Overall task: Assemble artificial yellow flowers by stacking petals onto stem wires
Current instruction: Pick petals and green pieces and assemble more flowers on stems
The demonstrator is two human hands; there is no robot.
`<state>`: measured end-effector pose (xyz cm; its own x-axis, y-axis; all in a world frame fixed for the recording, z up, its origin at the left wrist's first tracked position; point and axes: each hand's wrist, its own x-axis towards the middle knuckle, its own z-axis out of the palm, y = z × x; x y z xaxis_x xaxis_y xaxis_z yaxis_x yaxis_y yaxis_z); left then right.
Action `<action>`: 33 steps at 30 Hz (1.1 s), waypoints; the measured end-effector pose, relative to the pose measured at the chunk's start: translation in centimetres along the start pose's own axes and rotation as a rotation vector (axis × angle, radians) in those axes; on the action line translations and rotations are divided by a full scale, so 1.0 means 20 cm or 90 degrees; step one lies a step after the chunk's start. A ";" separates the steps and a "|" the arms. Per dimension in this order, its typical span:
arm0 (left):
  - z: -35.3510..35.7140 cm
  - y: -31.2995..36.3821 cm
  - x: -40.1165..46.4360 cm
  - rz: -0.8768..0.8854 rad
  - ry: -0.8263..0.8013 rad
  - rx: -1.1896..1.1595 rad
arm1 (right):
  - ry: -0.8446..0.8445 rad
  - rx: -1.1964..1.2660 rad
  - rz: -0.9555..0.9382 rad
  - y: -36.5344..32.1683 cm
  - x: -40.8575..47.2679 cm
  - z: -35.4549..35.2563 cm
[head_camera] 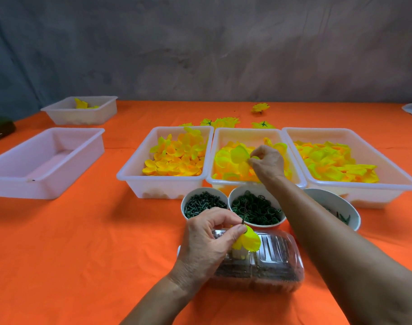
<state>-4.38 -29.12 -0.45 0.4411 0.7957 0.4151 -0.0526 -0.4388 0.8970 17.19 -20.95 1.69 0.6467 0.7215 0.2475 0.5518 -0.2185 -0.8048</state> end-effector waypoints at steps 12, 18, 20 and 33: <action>0.00 0.00 0.00 0.010 0.005 0.000 | 0.026 0.284 0.094 0.00 0.04 0.01; 0.00 -0.02 0.00 0.010 0.003 -0.019 | 0.097 0.315 0.071 -0.04 0.10 -0.01; 0.00 -0.02 0.00 0.016 0.002 -0.019 | 0.132 0.259 0.060 -0.04 0.14 -0.02; 0.00 -0.03 0.00 0.029 0.002 -0.024 | 0.116 0.622 0.251 -0.12 0.23 -0.13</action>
<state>-4.31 -28.90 -0.95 0.4351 0.7767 0.4555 -0.1060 -0.4581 0.8825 20.17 -18.72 6.22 0.8008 0.5881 -0.1131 -0.3224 0.2642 -0.9090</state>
